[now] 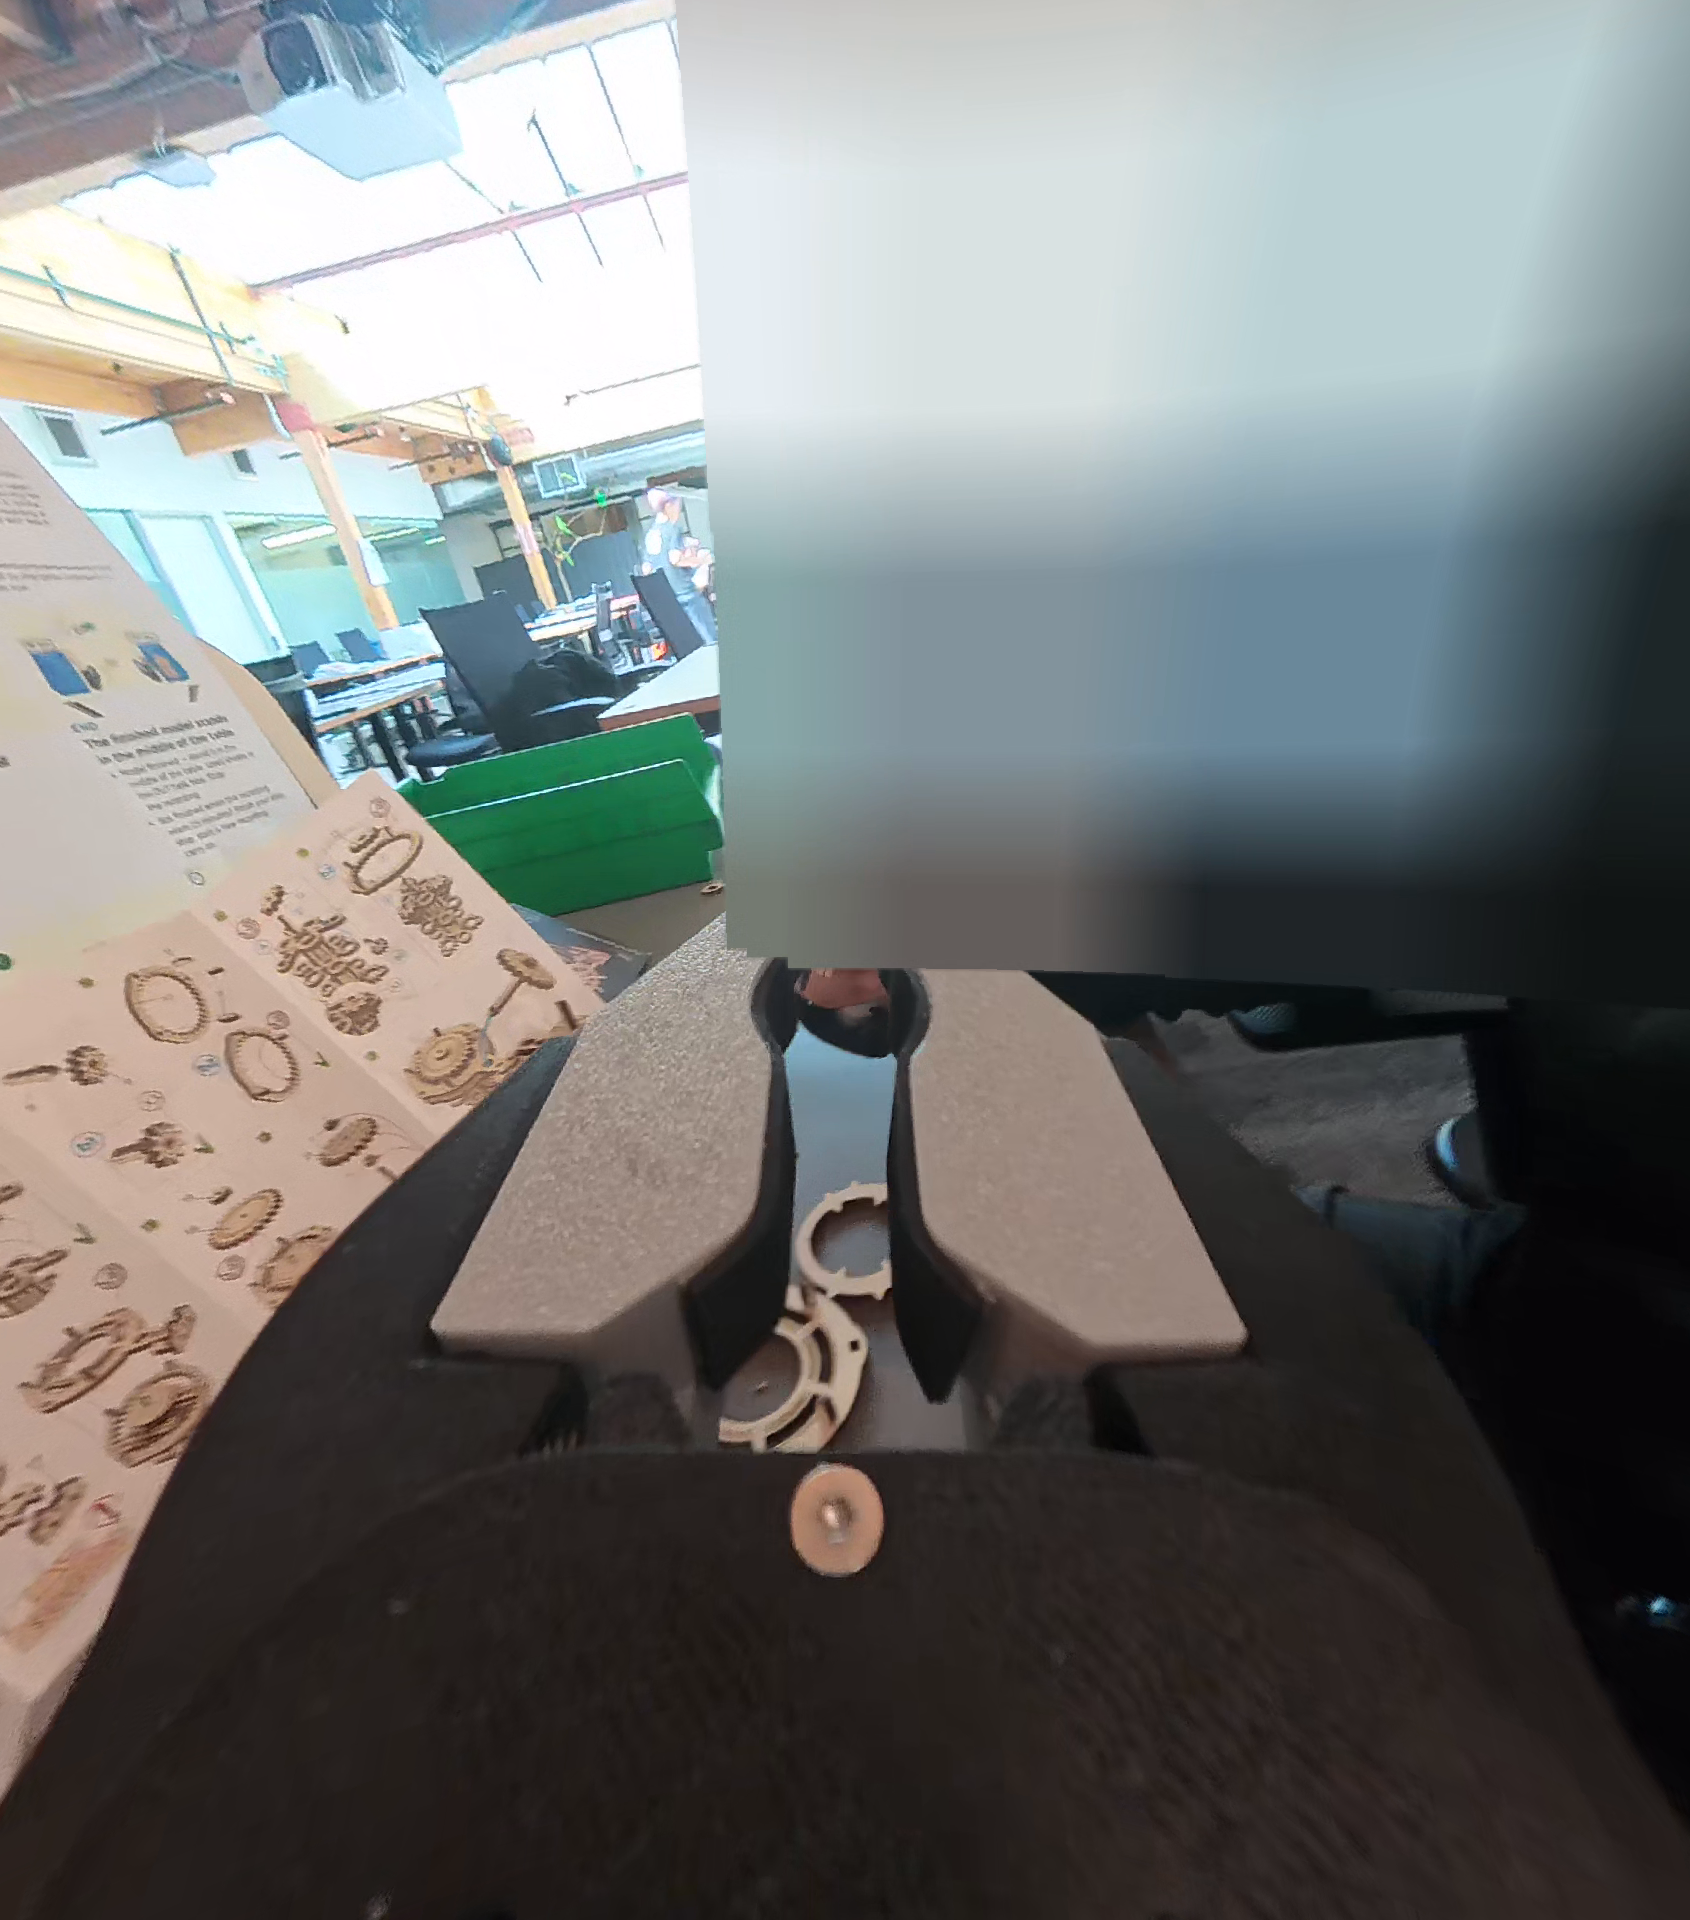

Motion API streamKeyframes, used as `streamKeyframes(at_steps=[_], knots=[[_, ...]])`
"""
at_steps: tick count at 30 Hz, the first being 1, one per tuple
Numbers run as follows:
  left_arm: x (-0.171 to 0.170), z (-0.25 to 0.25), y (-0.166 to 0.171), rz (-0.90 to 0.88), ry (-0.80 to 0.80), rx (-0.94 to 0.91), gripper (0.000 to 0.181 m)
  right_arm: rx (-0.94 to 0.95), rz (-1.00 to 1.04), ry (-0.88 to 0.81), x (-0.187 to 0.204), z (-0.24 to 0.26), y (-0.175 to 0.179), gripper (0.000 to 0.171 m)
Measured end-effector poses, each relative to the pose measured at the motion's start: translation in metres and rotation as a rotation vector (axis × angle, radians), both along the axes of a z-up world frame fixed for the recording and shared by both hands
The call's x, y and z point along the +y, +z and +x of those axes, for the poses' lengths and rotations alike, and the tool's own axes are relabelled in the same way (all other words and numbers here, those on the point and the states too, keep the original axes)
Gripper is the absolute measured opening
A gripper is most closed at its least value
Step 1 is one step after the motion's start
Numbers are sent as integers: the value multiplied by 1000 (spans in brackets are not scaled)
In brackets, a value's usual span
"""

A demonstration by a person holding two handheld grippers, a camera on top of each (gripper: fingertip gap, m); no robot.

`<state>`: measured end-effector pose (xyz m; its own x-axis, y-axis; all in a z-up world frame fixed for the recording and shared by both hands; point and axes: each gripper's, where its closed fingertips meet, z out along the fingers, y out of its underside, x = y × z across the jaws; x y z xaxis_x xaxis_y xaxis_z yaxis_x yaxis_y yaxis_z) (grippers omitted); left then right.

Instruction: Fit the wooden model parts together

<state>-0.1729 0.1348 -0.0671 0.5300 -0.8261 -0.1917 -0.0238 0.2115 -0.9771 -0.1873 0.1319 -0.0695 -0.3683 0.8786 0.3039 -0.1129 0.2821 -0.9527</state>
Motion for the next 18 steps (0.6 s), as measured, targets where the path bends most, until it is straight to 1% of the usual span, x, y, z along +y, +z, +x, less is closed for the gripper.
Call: streamKeyframes(at_steps=[2,7,11,13,16,18], knots=[[0,0,-1,0,3,19,10,-14,4,-4,2,0,-2,0],[5,-4,-10,-77,-12,27,9,-62,32,-50,11,-2,-12,0],[15,-10,-17,-155,-11,30,10,-86,36,-83,19,-2,-16,0],[18,-14,-21,-208,-20,15,10,-107,22,-94,23,-4,-19,0],[22,-19,-23,-280,-57,-55,10,-114,-8,-93,25,-4,-19,0],[25,-20,-31,-317,-58,-51,10,-113,-44,-82,25,-4,-17,0]])
